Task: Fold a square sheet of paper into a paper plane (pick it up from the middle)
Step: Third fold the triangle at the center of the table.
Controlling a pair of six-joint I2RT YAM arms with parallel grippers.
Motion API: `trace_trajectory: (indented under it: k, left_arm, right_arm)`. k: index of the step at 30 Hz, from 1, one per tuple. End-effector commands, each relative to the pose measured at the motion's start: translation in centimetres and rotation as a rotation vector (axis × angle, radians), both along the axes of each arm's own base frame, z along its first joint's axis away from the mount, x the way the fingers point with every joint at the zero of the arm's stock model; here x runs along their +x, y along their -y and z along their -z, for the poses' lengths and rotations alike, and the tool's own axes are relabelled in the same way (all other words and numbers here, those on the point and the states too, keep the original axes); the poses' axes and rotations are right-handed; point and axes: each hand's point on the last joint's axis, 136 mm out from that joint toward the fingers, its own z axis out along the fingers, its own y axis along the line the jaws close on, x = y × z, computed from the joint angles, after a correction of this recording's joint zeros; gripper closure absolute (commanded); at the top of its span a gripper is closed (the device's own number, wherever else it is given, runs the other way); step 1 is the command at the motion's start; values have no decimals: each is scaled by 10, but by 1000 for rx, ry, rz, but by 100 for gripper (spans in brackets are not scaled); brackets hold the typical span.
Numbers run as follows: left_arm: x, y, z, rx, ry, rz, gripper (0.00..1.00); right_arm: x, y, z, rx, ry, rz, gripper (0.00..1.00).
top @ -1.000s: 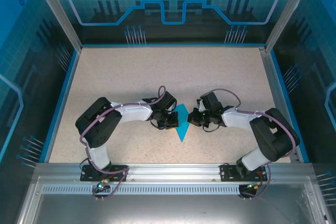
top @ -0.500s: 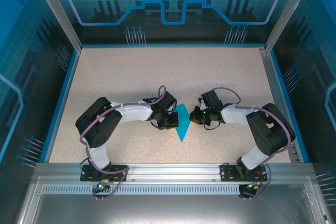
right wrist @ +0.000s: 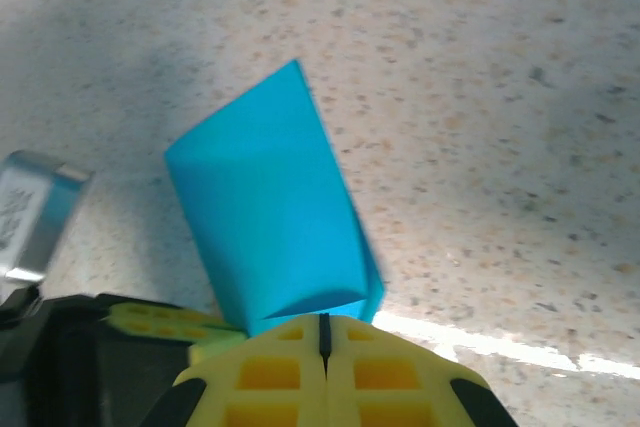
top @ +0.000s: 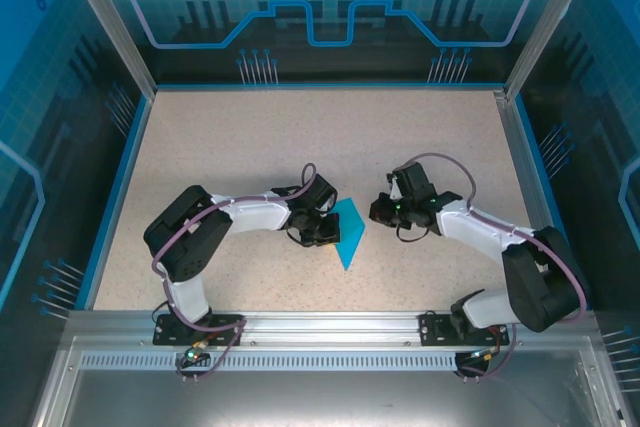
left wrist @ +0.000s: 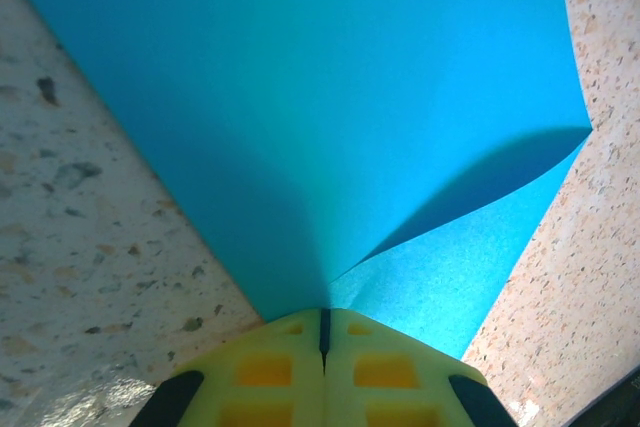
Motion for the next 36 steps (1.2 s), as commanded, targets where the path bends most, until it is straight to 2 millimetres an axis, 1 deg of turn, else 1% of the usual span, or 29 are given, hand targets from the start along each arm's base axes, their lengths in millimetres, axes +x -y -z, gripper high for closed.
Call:
trace_trajectory:
  k: [1,3,4,7,12,18,24,26,30,31,33,35,36]
  left_arm:
    - [-22,-33,31,166,-53,26,99]
    - [-18,-30,28,164,-31,41,99]
    - [-16,-29,27,160,-20,52,99]
    - [-6,-25,21,159,34,87,99]
    - [14,-12,6,134,126,167,99]
    - [26,-8,-5,118,167,200,99]
    - [27,-5,-14,92,173,189,97]
    - [29,-4,-22,78,186,164,97]
    - [27,-3,-46,4,216,93,94]
    - [24,-4,-52,-19,221,72,93]
    - [17,-7,-57,-57,214,32,91]
    - [7,-5,-58,-113,187,-3,90]
    - [0,-5,-55,-136,164,-16,90]
  right_arm:
    - [-28,-23,2,24,-46,-130,100]
    - [-40,-35,3,44,-53,-169,100]
    - [-44,-38,5,47,-58,-172,100]
    - [-51,-48,12,67,-72,-173,100]
    - [-47,-55,26,80,-90,-151,100]
    - [-37,-61,38,80,-100,-137,100]
    - [-36,-60,54,66,-134,-122,100]
    - [-38,-58,59,63,-149,-114,100]
    - [-39,-54,67,53,-163,-93,100]
    - [-39,-53,67,54,-167,-87,100]
    - [-39,-52,69,54,-170,-74,100]
    - [-39,-49,71,53,-178,-60,100]
    - [-40,-49,71,51,-180,-53,100]
